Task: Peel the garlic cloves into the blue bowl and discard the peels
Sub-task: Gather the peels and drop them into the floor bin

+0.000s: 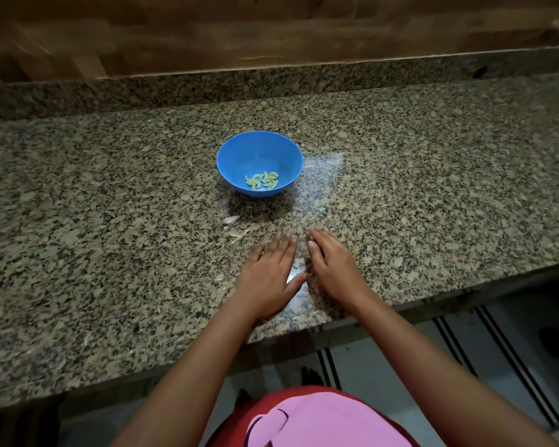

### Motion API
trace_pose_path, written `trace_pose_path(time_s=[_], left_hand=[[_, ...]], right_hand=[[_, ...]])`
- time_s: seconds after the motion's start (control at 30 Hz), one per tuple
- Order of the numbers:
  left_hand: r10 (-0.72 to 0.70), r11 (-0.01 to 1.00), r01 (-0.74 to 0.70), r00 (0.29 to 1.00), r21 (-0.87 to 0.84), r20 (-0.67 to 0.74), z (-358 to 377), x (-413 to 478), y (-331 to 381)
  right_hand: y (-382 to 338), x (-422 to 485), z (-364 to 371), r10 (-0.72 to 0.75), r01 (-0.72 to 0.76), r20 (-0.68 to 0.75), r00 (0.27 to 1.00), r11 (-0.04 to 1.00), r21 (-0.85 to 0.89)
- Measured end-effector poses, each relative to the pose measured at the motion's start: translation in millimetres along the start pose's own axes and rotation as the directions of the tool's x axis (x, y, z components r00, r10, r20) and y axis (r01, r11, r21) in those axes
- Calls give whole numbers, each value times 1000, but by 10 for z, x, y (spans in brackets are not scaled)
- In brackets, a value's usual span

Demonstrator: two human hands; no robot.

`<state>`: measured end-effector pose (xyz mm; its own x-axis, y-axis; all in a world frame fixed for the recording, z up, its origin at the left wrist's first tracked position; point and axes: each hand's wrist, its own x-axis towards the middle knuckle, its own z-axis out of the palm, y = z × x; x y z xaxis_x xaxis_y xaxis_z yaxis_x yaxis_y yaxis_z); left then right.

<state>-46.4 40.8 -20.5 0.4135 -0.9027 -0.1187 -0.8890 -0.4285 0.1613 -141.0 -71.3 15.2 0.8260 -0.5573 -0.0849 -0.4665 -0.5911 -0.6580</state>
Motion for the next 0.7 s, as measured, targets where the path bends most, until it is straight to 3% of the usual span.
trace_pose_path(time_s=[0.13, 0.3, 0.4, 0.57, 0.7], left_hand=[[82, 996, -82, 997, -37, -14, -29, 131, 73], [93, 928, -163, 972, -334, -216, -6, -65, -7], [77, 931, -152, 971, -331, -228, 58, -67, -33], [4, 937, -98, 964, -336, -267, 154, -135, 36], [-48, 943, -69, 940, -326, -338, 122, -214, 89]], right_hand=[[32, 7, -4, 32, -32, -10, 999, 999, -6], [45, -122, 73, 32, -20, 78, 996, 988, -151], [64, -174, 172, 26, -2, 100, 995, 973, -230], [29, -239, 241, -83, 66, -57, 995, 967, -246], [11, -285, 213, -128, 103, -75, 989, 956, -275]])
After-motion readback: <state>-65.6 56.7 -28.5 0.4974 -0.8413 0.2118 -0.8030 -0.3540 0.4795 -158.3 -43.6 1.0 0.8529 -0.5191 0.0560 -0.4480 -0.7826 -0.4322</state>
